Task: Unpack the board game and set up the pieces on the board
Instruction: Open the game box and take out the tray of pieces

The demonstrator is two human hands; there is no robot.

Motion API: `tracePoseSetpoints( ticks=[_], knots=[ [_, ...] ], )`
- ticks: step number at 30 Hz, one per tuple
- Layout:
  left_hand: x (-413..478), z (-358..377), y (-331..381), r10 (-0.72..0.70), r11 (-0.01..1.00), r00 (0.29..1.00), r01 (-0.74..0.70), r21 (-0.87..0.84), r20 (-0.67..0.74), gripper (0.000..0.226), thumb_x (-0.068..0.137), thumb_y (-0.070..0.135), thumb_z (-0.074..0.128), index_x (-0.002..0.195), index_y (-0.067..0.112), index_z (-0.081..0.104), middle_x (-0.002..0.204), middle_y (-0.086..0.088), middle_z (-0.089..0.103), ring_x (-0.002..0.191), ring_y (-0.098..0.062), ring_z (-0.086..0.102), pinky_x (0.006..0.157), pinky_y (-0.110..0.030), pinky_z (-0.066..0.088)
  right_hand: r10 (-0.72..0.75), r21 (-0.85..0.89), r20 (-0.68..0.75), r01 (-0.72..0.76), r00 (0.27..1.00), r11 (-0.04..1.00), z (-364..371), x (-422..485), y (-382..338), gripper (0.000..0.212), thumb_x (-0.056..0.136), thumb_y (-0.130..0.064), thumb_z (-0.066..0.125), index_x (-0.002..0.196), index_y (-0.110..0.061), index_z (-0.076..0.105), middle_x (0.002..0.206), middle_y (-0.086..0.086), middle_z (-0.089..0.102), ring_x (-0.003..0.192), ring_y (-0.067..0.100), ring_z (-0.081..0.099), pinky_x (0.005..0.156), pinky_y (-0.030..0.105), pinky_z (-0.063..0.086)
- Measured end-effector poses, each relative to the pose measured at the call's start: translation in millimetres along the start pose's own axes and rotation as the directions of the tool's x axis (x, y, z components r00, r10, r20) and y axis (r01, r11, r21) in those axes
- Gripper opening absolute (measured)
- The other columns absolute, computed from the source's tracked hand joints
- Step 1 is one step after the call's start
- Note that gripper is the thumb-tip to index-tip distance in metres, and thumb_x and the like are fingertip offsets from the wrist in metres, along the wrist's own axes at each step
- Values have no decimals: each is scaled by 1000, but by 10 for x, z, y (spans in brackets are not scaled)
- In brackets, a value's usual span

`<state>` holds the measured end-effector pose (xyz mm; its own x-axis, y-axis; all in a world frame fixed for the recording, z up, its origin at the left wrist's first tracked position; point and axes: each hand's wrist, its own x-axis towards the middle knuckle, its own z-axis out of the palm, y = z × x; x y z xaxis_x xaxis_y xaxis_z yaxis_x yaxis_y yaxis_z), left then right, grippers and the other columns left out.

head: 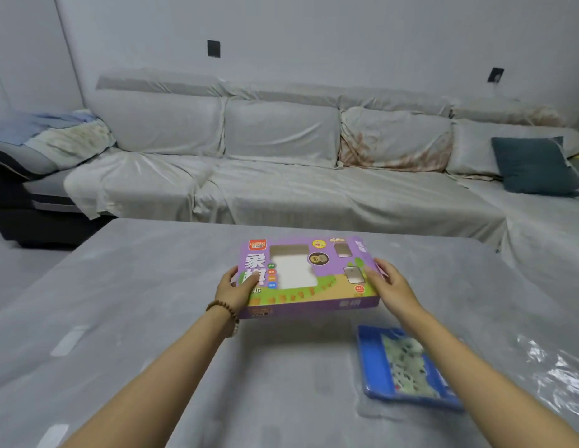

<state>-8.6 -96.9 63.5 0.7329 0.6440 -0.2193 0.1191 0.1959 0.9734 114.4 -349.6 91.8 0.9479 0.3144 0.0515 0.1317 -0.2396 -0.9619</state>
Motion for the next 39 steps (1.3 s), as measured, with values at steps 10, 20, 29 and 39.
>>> tracePoseSetpoints(
  ticks=[10,20,29,39],
  knots=[
    [571,1728,-187,16,996,977,-33,80,211,45,101,22,35,144,13,27,139,-9,45,125,-30,47,98,-36,40,20,-326,95,12,995,945,-829,578,730,43,100,-32,39,140,-18,42,151,-7,28,142,4,17,114,21,10],
    [946,2558,-649,66,480,799,-550,683,598,59,101,37,27,149,8,11,158,-8,4,145,-21,11,113,-23,7,94,-801,15,-44,995,597,-1140,1042,1275,48,99,-51,23,146,-40,24,156,1,18,145,19,6,117,34,3],
    [1475,3038,-660,95,271,623,-766,582,776,63,96,41,41,148,16,15,157,4,10,141,-15,23,113,-29,25,107,-826,100,23,989,563,-1304,1730,1453,48,100,-47,16,148,-44,9,159,-10,-7,146,17,-12,115,40,-11],
    [1467,3261,-760,145,395,647,-732,555,749,66,98,35,40,150,16,4,158,-1,-2,145,-16,11,113,-22,11,194,-874,47,-54,980,483,-1486,2053,1533,51,101,-47,15,149,-37,5,159,-5,-7,147,19,-9,117,41,-8]
  ],
)
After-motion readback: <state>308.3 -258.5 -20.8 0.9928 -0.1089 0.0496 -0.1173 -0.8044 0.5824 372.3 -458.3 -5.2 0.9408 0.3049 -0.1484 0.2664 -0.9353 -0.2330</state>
